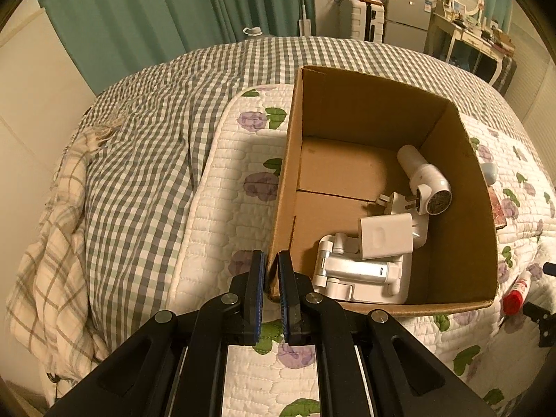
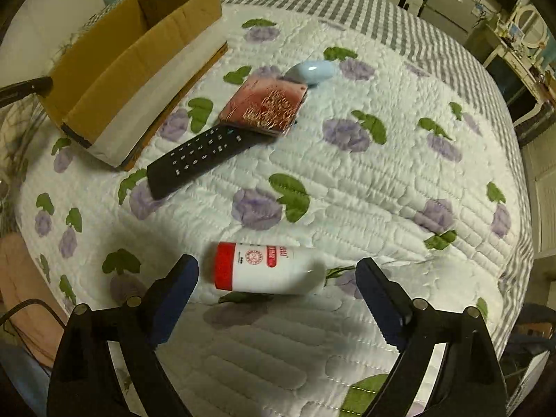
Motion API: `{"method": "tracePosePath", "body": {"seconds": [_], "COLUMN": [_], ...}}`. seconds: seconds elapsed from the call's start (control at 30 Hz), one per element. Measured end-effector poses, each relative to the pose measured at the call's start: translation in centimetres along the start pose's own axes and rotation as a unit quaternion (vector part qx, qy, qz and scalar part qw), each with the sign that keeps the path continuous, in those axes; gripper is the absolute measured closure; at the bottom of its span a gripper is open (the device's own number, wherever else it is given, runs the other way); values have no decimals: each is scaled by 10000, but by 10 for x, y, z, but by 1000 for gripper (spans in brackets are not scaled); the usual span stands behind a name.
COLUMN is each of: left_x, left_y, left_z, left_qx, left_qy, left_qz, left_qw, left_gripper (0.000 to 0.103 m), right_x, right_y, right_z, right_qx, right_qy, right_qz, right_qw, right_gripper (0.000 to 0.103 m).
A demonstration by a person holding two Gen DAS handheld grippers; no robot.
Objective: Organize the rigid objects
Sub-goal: 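Reach the right gripper to the red-capped white tube and grasp it, then carry the tube into the box and release it beside the stand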
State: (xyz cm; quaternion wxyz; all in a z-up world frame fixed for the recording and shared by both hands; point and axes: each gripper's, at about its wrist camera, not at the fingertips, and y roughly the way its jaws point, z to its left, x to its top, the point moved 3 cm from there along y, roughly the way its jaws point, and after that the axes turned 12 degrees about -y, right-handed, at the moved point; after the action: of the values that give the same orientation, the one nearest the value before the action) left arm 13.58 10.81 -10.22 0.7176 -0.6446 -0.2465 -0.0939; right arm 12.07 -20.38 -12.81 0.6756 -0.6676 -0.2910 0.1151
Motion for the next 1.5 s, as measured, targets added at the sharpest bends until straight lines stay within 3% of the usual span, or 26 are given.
{"method": "tracePosePath", "body": {"seconds": [0.37,0.5,0.63,0.8,1.0,1.2,1.5], "left_x": [-1,-1,-1,-1,-2,-1,0], "left_y": [-1,0,0,0,0,-1,0], "left_z": [-3,-2,-3,-2,-2,-1,2], "left_qx": [118,127,119,115,54,-2,-155], "left_qy": [27,40,32,38,36,52,82], "left_qz": [-21,-22,-21,-26,-15,-1,22], "left_qw": [9999,9999,9999,9999,10000,10000,9998], "left_gripper": [96,96,96,96,96,96,96], "right_x": [-4,-2,0,6,15,40,111], "right_y": [35,40,42,43,20,-10,-69], "right_z": [2,3,1,-1,4,18,62], "right_qx": [-73,-74,20,-58,-347,-748,-1230], "right_qy": [-4,-9,17,-16,-132,-321,-897], "right_qz": [731,791,784,722,373,-255,-1419], "right_qw": [9973,9968,9969,9974,9986,9964,9781], "right_gripper": [11,11,23,25,25,25,25]}}
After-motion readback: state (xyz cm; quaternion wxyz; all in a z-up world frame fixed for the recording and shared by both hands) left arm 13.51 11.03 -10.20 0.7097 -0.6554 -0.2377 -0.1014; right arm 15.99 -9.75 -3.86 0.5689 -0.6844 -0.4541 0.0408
